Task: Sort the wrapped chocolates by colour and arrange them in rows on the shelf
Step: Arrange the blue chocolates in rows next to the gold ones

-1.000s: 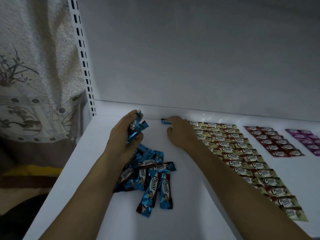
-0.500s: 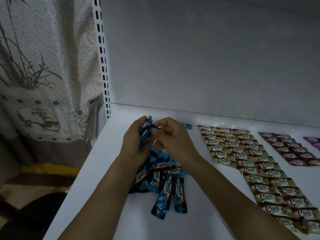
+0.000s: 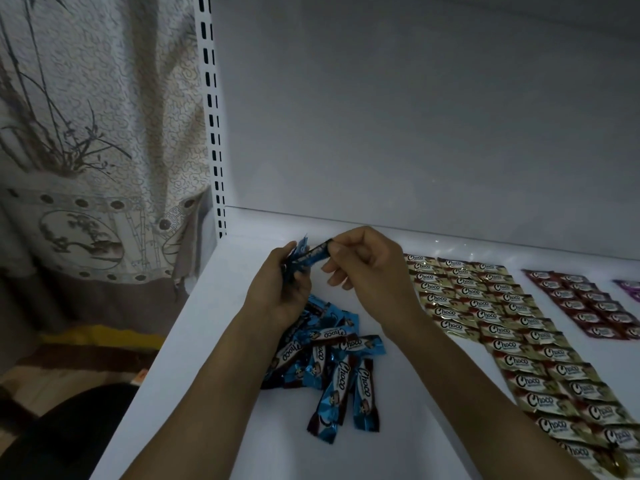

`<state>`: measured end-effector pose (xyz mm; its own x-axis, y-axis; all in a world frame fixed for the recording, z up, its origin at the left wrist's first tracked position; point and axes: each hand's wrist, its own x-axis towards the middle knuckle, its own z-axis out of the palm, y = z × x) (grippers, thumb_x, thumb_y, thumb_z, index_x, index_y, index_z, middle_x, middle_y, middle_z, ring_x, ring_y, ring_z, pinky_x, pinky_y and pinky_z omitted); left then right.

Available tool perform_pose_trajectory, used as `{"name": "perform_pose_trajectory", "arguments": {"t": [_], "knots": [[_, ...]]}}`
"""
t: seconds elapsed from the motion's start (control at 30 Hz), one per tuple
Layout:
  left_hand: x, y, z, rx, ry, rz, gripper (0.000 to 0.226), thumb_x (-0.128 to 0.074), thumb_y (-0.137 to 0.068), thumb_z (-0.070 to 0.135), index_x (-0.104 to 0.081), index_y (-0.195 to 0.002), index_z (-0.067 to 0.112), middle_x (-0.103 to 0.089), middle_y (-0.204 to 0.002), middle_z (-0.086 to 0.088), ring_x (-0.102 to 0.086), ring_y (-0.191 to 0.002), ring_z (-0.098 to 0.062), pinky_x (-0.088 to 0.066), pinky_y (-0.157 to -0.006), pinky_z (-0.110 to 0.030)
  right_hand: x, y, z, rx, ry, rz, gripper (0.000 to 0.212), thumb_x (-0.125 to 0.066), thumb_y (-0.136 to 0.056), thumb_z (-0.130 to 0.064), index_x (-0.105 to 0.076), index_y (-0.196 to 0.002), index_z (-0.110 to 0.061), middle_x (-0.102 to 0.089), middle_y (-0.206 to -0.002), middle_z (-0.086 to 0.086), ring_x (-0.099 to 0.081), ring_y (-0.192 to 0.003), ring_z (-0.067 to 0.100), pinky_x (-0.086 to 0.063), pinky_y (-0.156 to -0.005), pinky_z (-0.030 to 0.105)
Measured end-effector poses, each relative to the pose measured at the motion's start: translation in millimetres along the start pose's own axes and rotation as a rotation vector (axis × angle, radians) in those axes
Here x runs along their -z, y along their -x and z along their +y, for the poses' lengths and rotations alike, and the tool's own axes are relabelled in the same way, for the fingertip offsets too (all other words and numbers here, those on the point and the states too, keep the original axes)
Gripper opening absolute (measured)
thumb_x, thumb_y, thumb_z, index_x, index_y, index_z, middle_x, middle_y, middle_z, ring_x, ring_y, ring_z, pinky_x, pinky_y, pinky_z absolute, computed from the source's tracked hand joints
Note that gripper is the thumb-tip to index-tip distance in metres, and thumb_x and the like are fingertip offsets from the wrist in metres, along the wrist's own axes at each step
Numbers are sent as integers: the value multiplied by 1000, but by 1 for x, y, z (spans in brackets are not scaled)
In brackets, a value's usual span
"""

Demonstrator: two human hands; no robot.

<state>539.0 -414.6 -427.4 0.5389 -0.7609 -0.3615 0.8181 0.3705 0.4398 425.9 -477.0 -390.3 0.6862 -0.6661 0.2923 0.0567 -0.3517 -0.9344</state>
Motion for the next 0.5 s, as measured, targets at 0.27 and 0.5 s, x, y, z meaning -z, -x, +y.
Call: {"name": "perform_pose_trajectory", "arguments": {"t": [0.27,0.5], "knots": [[4,-4,1,21,62,-36,13,-53,-94,13,-61,-92,2,-60,-75,-6,-56,-44,-5,-41,-36,-11,15,-2,-8,-9,-83,54,14,-67,-86,-13,-60,-84,-2,-69,-67,4,-61,-54,13,-50,-52,24],[2,-4,1,16,1,-37,21,-60,-94,19,-61,-109,3,-58,-75,-4,-56,-46,-3,-40,-36,-10,22,3,7,-44,-98,75,17,-64,-87,-3,-65,-98,-15,-72,-77,2,-69,-64,14,-54,-58,22]]}}
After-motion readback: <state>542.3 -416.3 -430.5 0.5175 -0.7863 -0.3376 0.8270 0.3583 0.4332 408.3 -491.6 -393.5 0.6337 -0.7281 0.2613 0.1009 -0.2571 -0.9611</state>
